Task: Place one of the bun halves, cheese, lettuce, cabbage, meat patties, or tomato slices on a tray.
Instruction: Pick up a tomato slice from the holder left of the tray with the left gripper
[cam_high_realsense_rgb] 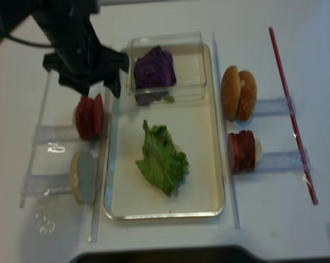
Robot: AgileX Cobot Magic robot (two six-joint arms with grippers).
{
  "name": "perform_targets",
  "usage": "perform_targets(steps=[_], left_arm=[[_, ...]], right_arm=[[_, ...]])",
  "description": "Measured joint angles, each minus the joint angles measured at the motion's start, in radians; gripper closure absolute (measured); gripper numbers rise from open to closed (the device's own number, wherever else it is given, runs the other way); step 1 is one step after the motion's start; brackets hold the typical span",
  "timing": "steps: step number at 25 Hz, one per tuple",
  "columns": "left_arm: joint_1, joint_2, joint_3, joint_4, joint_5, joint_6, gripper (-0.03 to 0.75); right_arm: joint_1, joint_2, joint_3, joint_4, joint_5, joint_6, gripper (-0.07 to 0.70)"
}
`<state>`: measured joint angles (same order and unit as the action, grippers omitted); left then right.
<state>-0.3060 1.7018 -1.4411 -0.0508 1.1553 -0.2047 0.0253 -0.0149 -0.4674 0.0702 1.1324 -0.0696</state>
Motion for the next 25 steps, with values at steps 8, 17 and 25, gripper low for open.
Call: perform_targets(steps=[8, 17, 25], left_arm=[[0.0, 0.05, -0.001, -0.01, -0.008, -0.002, 0.181], [0.0, 0.091, -0.009, -0.01, -0.016, -0.004, 0.181], [0.0, 0.139, -0.01, 0.0, -0.021, -0.004, 0.181]], right_arm=[[0.0, 0.0, 0.0, 0.0, 0.0, 0.0, 0.069], [0.0, 0.0, 0.0, 0.0, 0.0, 0.0, 0.069], [0.0, 0.0, 0.0, 0.0, 0.0, 0.0, 0.069]])
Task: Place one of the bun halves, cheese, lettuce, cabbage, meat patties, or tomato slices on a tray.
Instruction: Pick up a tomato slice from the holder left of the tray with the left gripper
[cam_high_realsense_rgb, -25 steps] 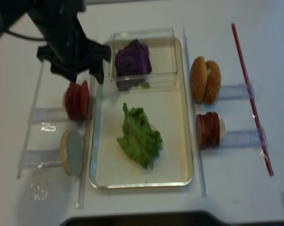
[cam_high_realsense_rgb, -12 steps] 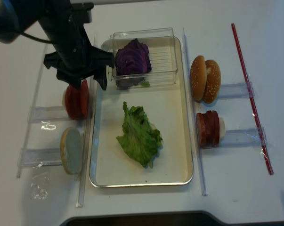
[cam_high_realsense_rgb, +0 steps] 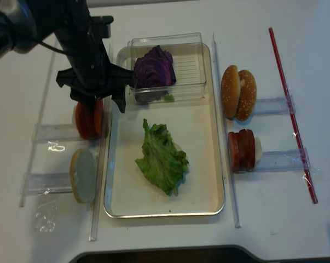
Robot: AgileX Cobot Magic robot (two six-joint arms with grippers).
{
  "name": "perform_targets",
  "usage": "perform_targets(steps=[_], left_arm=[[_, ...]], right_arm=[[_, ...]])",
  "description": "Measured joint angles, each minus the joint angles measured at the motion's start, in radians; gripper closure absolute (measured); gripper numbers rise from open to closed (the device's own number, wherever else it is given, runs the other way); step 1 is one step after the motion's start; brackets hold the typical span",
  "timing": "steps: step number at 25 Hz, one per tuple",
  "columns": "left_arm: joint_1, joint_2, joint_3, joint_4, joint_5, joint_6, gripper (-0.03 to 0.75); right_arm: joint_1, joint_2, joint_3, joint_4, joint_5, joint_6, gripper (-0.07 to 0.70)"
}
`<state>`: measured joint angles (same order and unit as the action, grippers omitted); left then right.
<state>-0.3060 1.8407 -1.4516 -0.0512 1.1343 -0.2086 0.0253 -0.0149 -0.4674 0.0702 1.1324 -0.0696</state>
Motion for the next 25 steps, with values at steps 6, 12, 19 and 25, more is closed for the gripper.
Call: perform_targets(steps=[6, 12, 19, 25], left_arm=[[-0.002, 0.0, 0.0, 0.027, 0.012, -0.017, 0.222], [-0.002, 0.0, 0.0, 0.037, 0.022, -0.019, 0.257], [-0.002, 0.0, 0.0, 0.037, 0.025, -0.019, 0.259], [-0.002, 0.036, 0.0, 0.033, 0.042, -0.019, 0.265]], right_arm=[[0.0, 0.0, 0.0, 0.0, 0.0, 0.0, 0.069], [0.0, 0.0, 0.0, 0.0, 0.0, 0.0, 0.069], [0.0, 0.0, 0.0, 0.0, 0.0, 0.0, 0.069], [0.0, 0.0, 0.0, 0.0, 0.0, 0.0, 0.069]])
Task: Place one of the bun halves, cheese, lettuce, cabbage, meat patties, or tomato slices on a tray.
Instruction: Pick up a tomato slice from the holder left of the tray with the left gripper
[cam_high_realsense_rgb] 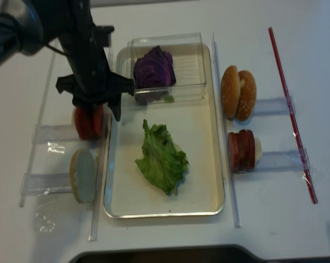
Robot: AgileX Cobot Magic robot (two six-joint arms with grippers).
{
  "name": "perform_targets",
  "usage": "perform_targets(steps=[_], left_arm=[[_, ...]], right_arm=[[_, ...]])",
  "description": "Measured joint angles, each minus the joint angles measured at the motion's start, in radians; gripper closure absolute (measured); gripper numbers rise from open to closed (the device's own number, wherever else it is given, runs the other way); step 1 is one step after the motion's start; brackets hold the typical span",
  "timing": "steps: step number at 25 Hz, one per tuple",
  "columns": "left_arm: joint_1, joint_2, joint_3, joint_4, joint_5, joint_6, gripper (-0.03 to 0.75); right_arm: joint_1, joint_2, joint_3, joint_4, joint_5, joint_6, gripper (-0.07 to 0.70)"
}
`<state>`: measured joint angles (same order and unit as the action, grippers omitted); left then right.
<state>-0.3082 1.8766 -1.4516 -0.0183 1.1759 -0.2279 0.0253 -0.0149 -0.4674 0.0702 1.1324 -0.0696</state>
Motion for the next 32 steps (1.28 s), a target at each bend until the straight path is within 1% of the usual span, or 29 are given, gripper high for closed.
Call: perform_targets(steps=[11, 14, 20, 24, 28, 32], left_arm=[[-0.005, 0.009, -0.003, 0.024, 0.006, -0.006, 0.274], [-0.005, 0.01, -0.003, 0.044, 0.008, -0.027, 0.323], [-0.005, 0.01, -0.003, 0.074, 0.016, -0.045, 0.467], [-0.004, 0.01, -0.003, 0.088, 0.02, -0.051, 0.548], [-0.004, 0.01, -0.003, 0.09, 0.02, -0.052, 0.594], [-0.004, 0.01, -0.003, 0.09, 0.022, -0.052, 0.596]], right_arm=[[0.0, 0.0, 0.0, -0.001, 0.0, 0.0, 0.069], [0.0, 0.0, 0.0, -0.001, 0.0, 0.0, 0.069], [0.0, 0.0, 0.0, -0.001, 0.0, 0.0, 0.069], [0.0, 0.0, 0.0, -0.001, 0.0, 0.0, 0.069], [0.0, 0.0, 0.0, -0.001, 0.0, 0.0, 0.069], [0.0, 0.0, 0.0, -0.001, 0.0, 0.0, 0.069]])
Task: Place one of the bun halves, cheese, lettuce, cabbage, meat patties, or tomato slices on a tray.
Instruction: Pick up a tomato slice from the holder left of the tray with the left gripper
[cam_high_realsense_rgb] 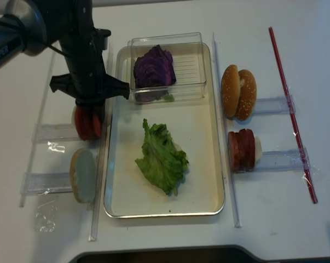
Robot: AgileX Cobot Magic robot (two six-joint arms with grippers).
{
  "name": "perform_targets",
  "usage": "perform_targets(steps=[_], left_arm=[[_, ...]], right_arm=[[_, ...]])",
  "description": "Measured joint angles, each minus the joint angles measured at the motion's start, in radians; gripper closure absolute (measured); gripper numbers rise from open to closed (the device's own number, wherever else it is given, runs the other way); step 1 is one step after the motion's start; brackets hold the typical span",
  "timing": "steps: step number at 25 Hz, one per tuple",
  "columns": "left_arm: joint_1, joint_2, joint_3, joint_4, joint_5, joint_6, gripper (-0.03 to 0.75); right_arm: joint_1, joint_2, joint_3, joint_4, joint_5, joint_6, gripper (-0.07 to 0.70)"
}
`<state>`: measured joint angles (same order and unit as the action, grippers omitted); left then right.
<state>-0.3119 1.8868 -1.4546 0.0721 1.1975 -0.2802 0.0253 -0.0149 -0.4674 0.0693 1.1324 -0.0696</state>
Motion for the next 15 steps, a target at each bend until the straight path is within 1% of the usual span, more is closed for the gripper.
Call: perform_targets(steps=[15], left_arm=[[0.0, -0.025, 0.0, 0.0, 0.006, 0.0, 0.599]], right_arm=[[0.0, 0.0, 0.0, 0.0, 0.0, 0.0, 0.069]])
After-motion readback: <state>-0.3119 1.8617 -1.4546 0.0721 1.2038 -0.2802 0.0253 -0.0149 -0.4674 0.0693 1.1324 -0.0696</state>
